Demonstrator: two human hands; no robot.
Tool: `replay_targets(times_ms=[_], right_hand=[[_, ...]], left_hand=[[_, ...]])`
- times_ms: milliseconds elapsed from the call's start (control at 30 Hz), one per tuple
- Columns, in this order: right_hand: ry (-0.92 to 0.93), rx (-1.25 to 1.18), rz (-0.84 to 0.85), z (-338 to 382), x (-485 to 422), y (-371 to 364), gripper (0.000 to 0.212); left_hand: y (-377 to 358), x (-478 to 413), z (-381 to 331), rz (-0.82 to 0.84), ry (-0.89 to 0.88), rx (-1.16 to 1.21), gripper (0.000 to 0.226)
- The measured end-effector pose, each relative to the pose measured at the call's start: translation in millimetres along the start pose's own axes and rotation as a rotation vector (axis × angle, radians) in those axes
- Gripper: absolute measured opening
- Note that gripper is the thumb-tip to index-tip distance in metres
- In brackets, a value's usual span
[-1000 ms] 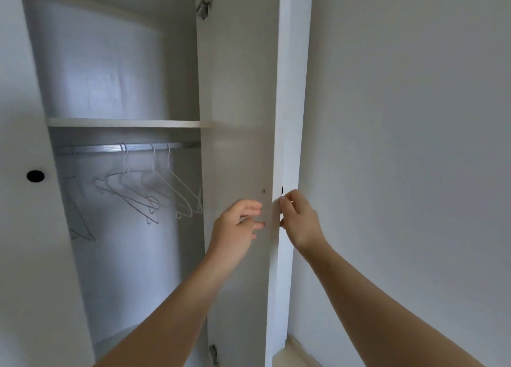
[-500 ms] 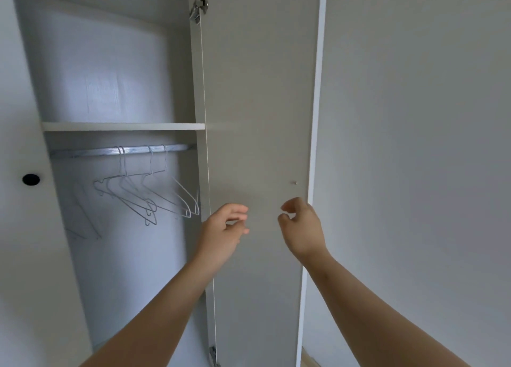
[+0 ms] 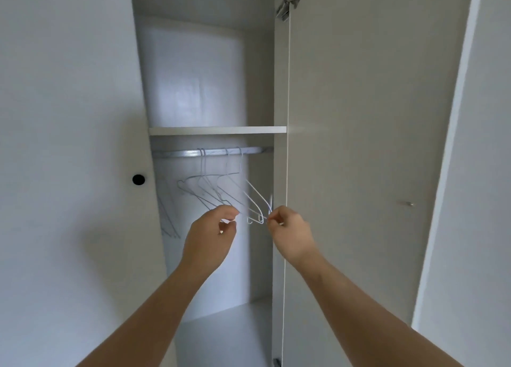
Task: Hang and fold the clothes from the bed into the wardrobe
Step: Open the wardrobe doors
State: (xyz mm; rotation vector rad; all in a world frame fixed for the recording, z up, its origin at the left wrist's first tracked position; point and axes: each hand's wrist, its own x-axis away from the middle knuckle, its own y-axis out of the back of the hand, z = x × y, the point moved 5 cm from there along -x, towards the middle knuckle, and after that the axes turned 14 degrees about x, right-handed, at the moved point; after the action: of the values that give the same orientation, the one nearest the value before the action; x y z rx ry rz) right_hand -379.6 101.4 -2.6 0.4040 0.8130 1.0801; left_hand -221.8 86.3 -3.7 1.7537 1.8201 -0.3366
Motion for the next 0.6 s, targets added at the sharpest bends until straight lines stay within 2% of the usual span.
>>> replay_targets(times_ms=[100,300,500,600], right_hand=[[0.027,-0.025,0.046,20,-19,-37,0.021],[0.056,-0.061,0.126,69,-63,-112,0.016],[0.048,-0.064,0.175,97,-100,-165,0.017],[0.036,-0.102,0.191,106,-113,-182,0.018]], left_hand=[[36,-21,19,-0.097,-0.060,-0.143,0.023],[126,-75,55,-0.384,-0.237,-0.491,0.021],[162,-133,99,-0.292,-0.127,-0.664,0.034],[165,-148,111,-0.265,-0.217,-0.640,0.031]])
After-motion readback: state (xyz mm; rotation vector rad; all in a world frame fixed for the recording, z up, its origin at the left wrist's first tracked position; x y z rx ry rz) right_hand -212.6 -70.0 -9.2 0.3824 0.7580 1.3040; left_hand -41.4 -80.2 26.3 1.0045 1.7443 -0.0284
